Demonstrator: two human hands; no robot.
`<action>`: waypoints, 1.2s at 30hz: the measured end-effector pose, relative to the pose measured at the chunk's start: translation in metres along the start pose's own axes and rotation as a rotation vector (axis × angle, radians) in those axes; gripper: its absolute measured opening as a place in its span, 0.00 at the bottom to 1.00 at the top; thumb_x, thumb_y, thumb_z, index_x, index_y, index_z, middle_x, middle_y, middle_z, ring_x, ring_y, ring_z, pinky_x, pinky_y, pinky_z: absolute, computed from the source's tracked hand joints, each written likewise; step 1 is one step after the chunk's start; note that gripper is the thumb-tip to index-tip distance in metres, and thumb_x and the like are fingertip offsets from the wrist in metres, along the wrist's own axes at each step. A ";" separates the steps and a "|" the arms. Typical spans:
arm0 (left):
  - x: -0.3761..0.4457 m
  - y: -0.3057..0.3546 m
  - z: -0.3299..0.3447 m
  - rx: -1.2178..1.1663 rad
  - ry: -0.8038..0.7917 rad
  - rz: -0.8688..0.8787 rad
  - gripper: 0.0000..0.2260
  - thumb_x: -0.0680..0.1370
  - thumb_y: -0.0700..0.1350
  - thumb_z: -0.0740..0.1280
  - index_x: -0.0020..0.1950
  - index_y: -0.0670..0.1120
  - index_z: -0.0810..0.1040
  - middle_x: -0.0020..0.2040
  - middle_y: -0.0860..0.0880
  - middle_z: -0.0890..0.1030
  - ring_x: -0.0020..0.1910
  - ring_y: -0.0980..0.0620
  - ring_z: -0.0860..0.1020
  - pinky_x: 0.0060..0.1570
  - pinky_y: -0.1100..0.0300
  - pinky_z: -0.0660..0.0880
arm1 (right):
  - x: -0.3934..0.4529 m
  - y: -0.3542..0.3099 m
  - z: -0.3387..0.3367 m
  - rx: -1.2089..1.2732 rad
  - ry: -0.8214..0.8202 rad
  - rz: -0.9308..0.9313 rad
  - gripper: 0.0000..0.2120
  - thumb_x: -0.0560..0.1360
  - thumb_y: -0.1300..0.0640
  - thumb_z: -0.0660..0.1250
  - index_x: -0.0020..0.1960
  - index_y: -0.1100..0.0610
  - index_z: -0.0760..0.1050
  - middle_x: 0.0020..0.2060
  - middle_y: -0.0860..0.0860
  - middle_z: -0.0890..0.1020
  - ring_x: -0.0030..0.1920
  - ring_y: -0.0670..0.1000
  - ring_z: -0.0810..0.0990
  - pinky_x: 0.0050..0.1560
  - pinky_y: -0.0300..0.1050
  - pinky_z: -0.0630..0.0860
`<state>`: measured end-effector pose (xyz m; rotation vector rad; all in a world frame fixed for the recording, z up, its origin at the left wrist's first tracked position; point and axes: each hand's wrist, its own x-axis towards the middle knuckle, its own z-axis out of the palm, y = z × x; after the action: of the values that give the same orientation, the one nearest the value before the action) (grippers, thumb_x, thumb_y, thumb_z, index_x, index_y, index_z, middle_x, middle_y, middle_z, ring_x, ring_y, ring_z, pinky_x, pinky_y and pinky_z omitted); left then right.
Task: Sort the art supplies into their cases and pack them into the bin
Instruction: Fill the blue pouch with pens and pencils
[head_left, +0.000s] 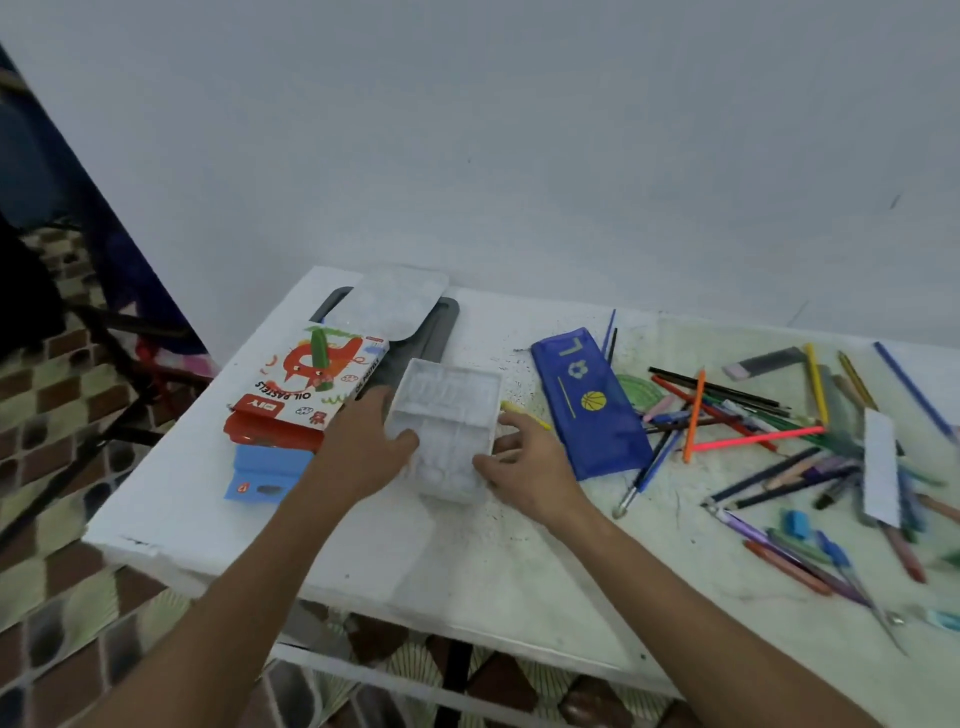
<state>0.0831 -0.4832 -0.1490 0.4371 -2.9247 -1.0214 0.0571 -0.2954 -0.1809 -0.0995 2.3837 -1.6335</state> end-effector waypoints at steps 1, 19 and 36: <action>-0.007 0.002 0.000 -0.040 0.001 -0.009 0.23 0.76 0.47 0.67 0.69 0.46 0.66 0.46 0.51 0.74 0.46 0.51 0.74 0.44 0.58 0.71 | -0.010 0.001 -0.009 0.006 0.011 -0.007 0.20 0.69 0.61 0.74 0.59 0.52 0.73 0.41 0.52 0.80 0.36 0.47 0.79 0.39 0.42 0.79; -0.052 0.001 0.046 0.001 -0.167 0.001 0.20 0.77 0.47 0.66 0.69 0.48 0.70 0.38 0.52 0.79 0.36 0.57 0.77 0.33 0.66 0.70 | -0.087 0.044 -0.062 -0.174 -0.044 0.038 0.23 0.72 0.52 0.72 0.66 0.52 0.73 0.42 0.46 0.77 0.33 0.38 0.73 0.39 0.30 0.71; 0.080 0.099 0.093 0.173 -0.260 0.256 0.15 0.76 0.48 0.68 0.61 0.44 0.79 0.60 0.46 0.80 0.57 0.47 0.78 0.58 0.56 0.73 | 0.053 0.025 -0.083 -0.613 0.235 -0.035 0.30 0.64 0.48 0.77 0.61 0.57 0.71 0.53 0.55 0.78 0.52 0.56 0.77 0.48 0.48 0.76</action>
<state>-0.0288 -0.3740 -0.1675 -0.0789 -3.1988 -0.8538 -0.0127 -0.2211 -0.1842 -0.0607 2.9983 -0.9095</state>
